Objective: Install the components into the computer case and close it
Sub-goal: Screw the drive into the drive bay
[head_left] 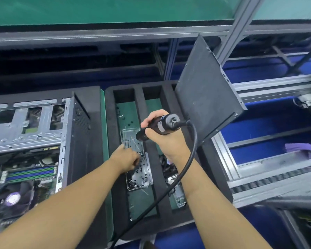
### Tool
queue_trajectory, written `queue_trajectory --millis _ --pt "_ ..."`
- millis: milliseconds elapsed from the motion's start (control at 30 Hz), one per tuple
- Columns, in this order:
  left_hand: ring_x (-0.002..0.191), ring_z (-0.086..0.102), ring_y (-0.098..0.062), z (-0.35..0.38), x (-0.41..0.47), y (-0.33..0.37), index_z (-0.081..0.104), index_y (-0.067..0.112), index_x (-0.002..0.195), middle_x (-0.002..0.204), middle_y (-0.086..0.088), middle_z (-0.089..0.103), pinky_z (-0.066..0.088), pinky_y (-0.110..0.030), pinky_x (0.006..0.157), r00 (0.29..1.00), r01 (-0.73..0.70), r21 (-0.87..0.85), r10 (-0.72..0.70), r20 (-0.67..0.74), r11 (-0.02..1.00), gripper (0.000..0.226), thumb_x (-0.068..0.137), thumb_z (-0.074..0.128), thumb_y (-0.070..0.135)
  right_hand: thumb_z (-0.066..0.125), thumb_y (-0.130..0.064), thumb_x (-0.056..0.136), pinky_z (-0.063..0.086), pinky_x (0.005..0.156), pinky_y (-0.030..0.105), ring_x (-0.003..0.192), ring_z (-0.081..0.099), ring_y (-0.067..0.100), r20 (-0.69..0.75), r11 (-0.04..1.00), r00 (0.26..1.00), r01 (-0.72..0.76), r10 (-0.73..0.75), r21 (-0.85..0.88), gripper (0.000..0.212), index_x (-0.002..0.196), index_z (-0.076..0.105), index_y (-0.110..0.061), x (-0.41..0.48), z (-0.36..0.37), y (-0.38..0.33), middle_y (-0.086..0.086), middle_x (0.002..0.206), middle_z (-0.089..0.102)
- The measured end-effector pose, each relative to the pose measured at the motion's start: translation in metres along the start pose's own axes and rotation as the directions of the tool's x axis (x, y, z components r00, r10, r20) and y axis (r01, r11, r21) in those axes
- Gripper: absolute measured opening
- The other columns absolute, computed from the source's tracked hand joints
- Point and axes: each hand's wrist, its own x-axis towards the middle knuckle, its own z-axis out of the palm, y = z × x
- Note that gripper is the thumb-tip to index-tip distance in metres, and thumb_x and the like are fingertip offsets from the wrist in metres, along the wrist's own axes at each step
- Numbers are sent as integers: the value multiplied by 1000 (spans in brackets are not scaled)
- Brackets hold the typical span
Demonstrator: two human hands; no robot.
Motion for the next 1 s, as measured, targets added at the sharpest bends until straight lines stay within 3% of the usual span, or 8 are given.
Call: queue_trajectory --millis 133,333,400,467,567,700,867,1000 --pt "101 63 -18 15 3 6 60 25 110 107 5 68 28 -36 97 993 23 194 -45 110 981 30 87 65 43 59 17 80 58 84 41 89 64 26 5 999 1000 -18 18 27 25 99 57 1 -2 0 3 7 89 69" --pt "87 63 -17 24 9 15 62 23 99 91 7 68 25 -38 100 985 121 284 -151 84 951 13 90 60 33 56 22 82 58 87 36 88 65 22 -10 998 1000 -5 6 57 30 100 56 -2 -7 0 7 6 88 68" --pt "87 61 -19 28 8 19 58 23 90 84 6 63 24 -42 100 985 95 348 -140 106 932 5 92 54 25 57 21 82 57 91 38 89 65 23 -38 997 999 -8 11 81 30 100 56 -2 -9 -1 10 8 89 68" --pt "95 61 -21 31 8 21 55 25 90 94 3 66 27 -43 98 984 -17 382 -52 170 924 4 93 52 25 57 19 81 56 91 37 89 65 23 -55 996 998 -12 17 94 29 97 57 -5 -11 0 12 8 88 68" --pt "106 62 -23 36 9 23 62 18 108 114 1 68 34 -41 99 972 -112 356 28 232 928 18 94 52 19 58 16 81 56 89 35 88 64 21 -54 994 998 -29 34 107 31 96 58 -11 -13 2 14 4 87 68" --pt "111 62 -21 35 8 23 62 24 117 119 5 64 40 -40 102 992 -77 256 48 118 963 30 91 53 13 58 16 81 56 89 39 88 64 23 -46 995 998 -42 46 89 33 95 58 -13 -15 2 17 4 87 69" --pt "107 64 -19 31 6 19 65 31 111 114 7 66 44 -38 97 993 -76 191 58 101 979 29 88 57 14 59 14 80 56 91 41 90 63 24 -58 994 996 -55 61 92 30 97 57 -11 -16 2 20 5 87 68" --pt "94 62 -16 27 3 23 74 34 90 87 25 59 47 -31 76 947 -159 66 133 293 985 30 84 59 8 60 12 80 56 90 43 89 64 24 -50 995 997 -56 60 82 34 95 60 -18 -16 3 21 4 87 69"
